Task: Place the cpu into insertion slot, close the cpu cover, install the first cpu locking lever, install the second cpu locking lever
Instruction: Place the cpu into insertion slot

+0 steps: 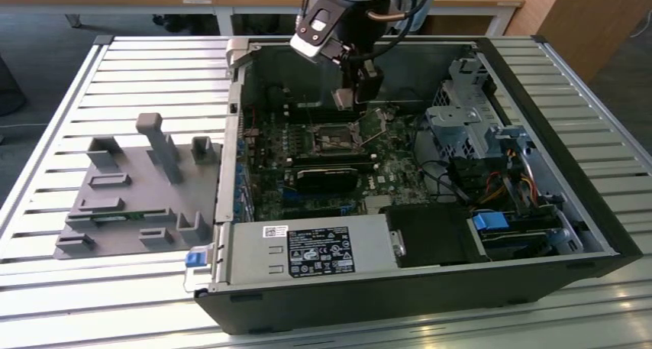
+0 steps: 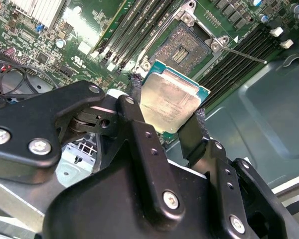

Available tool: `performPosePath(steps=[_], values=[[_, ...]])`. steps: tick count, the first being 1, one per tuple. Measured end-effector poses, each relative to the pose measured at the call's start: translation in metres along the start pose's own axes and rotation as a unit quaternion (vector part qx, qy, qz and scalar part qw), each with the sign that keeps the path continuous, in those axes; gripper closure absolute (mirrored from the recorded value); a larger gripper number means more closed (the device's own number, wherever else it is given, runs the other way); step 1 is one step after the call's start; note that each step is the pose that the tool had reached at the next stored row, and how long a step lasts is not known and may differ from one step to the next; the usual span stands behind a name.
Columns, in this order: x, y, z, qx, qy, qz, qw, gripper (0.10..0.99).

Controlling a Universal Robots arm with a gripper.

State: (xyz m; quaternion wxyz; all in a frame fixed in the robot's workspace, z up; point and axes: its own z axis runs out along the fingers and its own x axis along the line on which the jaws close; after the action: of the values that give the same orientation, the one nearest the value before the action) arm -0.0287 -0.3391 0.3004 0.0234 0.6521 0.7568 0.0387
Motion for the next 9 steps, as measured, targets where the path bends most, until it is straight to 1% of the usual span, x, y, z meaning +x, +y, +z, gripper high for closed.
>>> performPosePath(steps=[9], values=[[-0.0001,-0.0003,0.0034,0.0000,-0.0001,0.000,1.0000,0.545]])
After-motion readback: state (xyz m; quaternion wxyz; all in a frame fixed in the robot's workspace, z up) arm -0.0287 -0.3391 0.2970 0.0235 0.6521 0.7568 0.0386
